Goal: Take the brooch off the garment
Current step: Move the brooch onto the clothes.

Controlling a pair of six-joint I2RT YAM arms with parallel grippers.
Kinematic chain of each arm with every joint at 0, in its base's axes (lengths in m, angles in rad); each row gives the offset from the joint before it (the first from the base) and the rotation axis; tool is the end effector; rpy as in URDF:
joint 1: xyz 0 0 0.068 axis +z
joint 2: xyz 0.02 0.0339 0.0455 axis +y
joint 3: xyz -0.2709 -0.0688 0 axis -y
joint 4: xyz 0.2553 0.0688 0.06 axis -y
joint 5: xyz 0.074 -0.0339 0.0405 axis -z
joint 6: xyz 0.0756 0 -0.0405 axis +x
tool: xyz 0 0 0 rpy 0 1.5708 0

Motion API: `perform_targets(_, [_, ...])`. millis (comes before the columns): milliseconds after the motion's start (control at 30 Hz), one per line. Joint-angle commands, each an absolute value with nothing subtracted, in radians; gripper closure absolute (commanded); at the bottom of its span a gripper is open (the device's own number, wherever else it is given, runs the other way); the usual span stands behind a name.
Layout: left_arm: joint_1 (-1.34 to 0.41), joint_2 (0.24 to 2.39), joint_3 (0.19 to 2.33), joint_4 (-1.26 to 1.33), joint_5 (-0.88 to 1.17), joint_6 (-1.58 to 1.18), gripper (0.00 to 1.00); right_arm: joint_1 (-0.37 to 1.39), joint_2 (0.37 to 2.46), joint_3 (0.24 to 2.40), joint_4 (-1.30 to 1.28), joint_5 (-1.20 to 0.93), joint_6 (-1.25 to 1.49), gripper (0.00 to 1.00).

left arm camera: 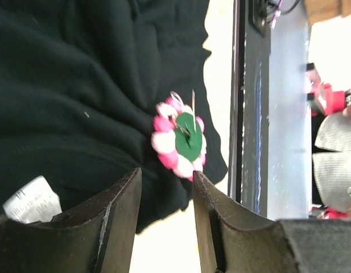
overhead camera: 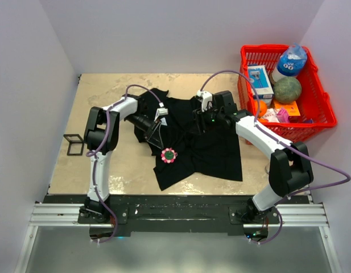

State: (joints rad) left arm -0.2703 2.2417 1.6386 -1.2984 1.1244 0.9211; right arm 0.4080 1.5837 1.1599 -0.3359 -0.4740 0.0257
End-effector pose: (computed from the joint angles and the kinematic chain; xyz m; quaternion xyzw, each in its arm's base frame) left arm 0.3654 -0.1720 0.1294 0.3956 0.7400 -0.5427 0.0361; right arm 0.3382 0.1838 0.2368 -0.2606 0.8593 0.2932 0.3281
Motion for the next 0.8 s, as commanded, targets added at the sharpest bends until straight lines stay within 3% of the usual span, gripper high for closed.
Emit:
perform_targets(0, [-0.305, 2.293, 1.707, -1.310, 1.200, 0.867, 0.55, 0.407, 1.574, 1.143, -0.324, -0.477, 0.009, 0.48])
perform_targets(300, [-0.351, 2.324, 1.687, -1.250, 1.127, 0.775, 0.68, 0.405, 1.569, 1.144, -0.325, -0.469, 0.006, 0.47])
perform_targets(400, [-0.367, 2.335, 1.686, -1.275, 1.123, 0.802, 0.87, 0.407, 1.563, 1.146, -0.321, -0.462, 0.006, 0.47])
perform_targets(433, [-0.367, 2.338, 1.687, -1.314, 1.138, 0.825, 0.99, 0.405, 1.562, 1.146, -0.319, -0.454, -0.024, 0.47])
perform_targets(567, [-0.338, 2.265, 1.620, -1.307, 1.230, 0.763, 1.00, 0.405, 1.557, 1.146, -0.319, -0.456, -0.025, 0.47])
perform_targets(667, [-0.299, 2.138, 1.482, -1.180, 1.414, 0.610, 1.00, 0.405, 1.572, 1.152, -0.324, -0.469, -0.008, 0.48])
perform_targets(733, [-0.311, 2.048, 1.344, -0.900, 1.408, 0.458, 1.00, 0.405, 1.581, 1.164, -0.316, -0.476, 0.021, 0.48])
perform_targets(767, [-0.313, 1.940, 1.278, -0.732, 1.361, 0.161, 1.00, 0.405, 1.589, 1.169, -0.314, -0.477, 0.031, 0.48])
